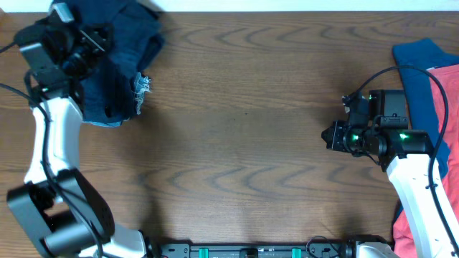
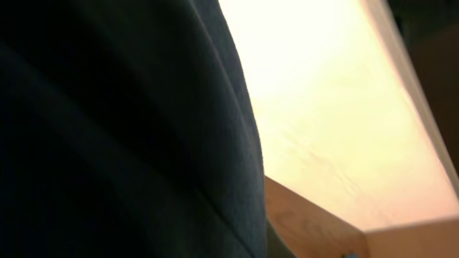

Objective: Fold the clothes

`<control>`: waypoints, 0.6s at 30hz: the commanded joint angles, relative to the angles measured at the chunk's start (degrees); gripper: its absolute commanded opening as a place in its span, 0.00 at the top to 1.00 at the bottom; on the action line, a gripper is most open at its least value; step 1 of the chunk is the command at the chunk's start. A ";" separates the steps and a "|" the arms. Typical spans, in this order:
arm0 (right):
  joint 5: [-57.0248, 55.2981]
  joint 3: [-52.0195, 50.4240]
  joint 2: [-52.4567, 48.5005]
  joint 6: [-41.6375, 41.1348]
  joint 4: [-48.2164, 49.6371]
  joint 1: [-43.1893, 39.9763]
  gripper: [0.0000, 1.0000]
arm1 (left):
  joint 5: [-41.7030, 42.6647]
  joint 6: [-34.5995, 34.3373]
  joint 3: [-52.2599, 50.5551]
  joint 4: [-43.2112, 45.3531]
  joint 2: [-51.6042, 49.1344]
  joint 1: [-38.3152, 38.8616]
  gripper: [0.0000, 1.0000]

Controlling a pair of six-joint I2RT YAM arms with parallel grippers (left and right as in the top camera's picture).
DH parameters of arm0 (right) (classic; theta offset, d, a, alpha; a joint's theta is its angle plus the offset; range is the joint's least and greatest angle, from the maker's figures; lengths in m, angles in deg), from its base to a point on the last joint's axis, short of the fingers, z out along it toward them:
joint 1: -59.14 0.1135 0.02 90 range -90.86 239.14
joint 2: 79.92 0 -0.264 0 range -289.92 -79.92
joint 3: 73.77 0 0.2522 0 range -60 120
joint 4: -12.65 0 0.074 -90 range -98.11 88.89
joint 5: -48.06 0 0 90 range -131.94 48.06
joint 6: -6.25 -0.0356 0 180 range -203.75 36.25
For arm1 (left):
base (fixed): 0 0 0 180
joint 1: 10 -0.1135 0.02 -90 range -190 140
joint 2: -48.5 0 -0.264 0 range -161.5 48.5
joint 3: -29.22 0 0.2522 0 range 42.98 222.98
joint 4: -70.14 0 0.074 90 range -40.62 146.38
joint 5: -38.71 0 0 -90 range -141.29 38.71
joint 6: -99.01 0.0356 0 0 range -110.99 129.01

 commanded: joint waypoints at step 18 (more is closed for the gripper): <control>0.85 0.42 0.48 -0.63 -1.42 0.37 0.92 | -10.05 6.14 2.29 -25.73 -3.50 -13.60 0.42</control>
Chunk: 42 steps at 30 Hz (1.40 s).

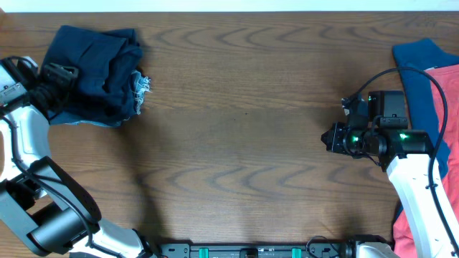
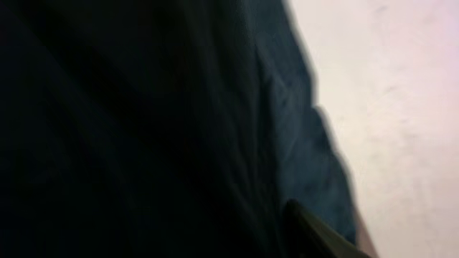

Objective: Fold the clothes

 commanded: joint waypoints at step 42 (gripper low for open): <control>-3.91 0.46 0.85 -3.52 0.31 0.35 0.93 | -12.70 23.56 2.93 -7.15 -6.05 1.01 0.83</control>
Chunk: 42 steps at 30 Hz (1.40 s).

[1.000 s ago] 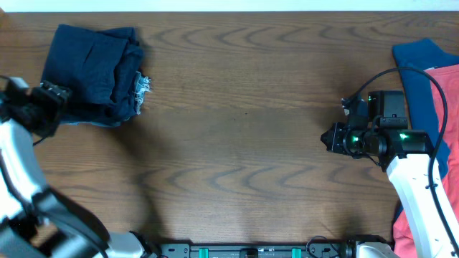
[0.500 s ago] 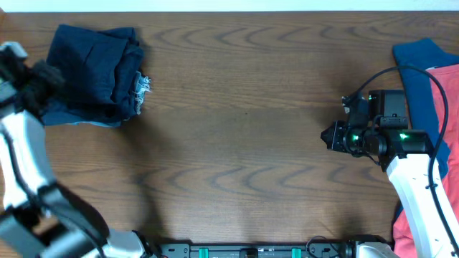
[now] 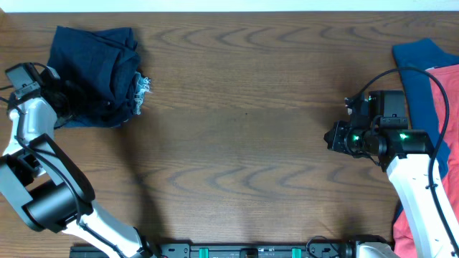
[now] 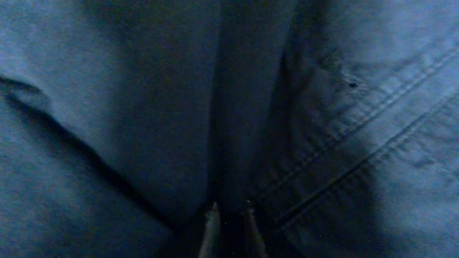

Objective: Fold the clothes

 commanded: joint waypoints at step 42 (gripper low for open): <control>-3.34 12.70 35.98 9.73 -17.40 0.35 0.01 | 5.25 23.04 2.40 -44.85 65.66 17.20 0.02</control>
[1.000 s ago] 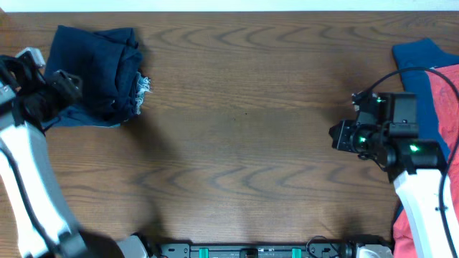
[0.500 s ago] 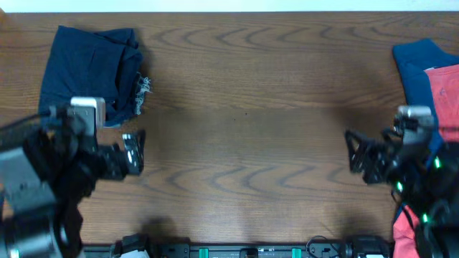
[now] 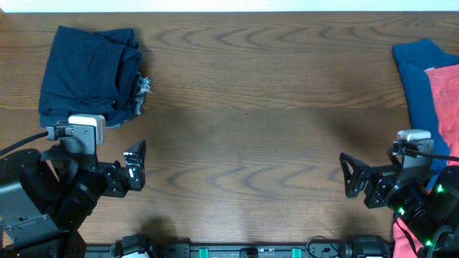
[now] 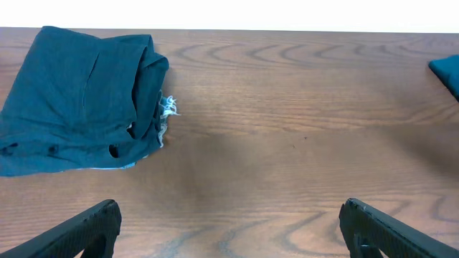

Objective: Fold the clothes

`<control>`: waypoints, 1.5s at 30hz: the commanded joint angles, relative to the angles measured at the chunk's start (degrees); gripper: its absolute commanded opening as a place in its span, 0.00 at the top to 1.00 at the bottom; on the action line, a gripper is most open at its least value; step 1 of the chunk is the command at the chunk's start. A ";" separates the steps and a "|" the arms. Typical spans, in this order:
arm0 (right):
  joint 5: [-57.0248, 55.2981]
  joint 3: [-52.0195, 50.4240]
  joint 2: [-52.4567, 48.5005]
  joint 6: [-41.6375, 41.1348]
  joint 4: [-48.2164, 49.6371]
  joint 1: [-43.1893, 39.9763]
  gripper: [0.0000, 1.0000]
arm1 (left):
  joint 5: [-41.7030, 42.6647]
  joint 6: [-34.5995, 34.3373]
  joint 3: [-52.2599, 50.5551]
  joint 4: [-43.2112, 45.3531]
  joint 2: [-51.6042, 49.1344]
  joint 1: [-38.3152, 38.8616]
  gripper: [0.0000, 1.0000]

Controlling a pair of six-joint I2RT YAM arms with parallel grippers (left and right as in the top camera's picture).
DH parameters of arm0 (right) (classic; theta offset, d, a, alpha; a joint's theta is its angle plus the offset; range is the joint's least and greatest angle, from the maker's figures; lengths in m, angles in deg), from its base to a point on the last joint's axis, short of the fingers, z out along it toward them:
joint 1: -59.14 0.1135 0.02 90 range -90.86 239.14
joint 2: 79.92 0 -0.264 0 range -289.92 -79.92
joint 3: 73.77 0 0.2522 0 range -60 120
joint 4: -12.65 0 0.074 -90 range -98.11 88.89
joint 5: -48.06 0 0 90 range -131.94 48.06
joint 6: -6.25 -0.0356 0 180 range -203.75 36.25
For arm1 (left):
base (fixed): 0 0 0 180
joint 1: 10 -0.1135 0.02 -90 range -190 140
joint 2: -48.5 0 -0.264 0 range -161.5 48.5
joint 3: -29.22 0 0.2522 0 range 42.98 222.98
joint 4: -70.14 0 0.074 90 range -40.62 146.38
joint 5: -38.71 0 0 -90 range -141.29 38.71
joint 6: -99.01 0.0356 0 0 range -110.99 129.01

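Observation:
A dark blue denim garment (image 3: 90, 72) lies folded in a compact bundle at the far left of the table, a frayed pale edge on its right side. The left wrist view shows the same denim garment (image 4: 79, 100) well ahead of my left gripper (image 4: 229, 209). That left gripper (image 3: 138, 166) is open near the front left, nothing between its fingers (image 4: 79, 233). My right gripper (image 3: 346, 175) is near the front right, jaws apart and empty.
At the right edge is a pile of clothes: a blue garment (image 3: 419, 68) with a pink-red one (image 3: 446, 97) on top. A corner of the blue garment (image 4: 448, 72) shows in the left wrist view. Bare wooden table (image 3: 244, 107) lies between the bundle and the pile.
My left gripper was pressed against the denim's left edge; it is now open, back near the front left, clear of the bundle. The right arm has moved from mid-right to the front right.
First my left gripper was over the bunched denim at the far left corner. Then the denim lay as a flatter bundle with the gripper at its left side, and it stayed there a moment later. Now both arms are drawn back to the front, and the bundle lies alone.

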 commanded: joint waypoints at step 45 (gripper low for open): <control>7.52 -62.49 35.28 26.25 56.00 -1.90 0.01 | -0.33 0.76 0.07 -0.13 0.02 0.28 0.02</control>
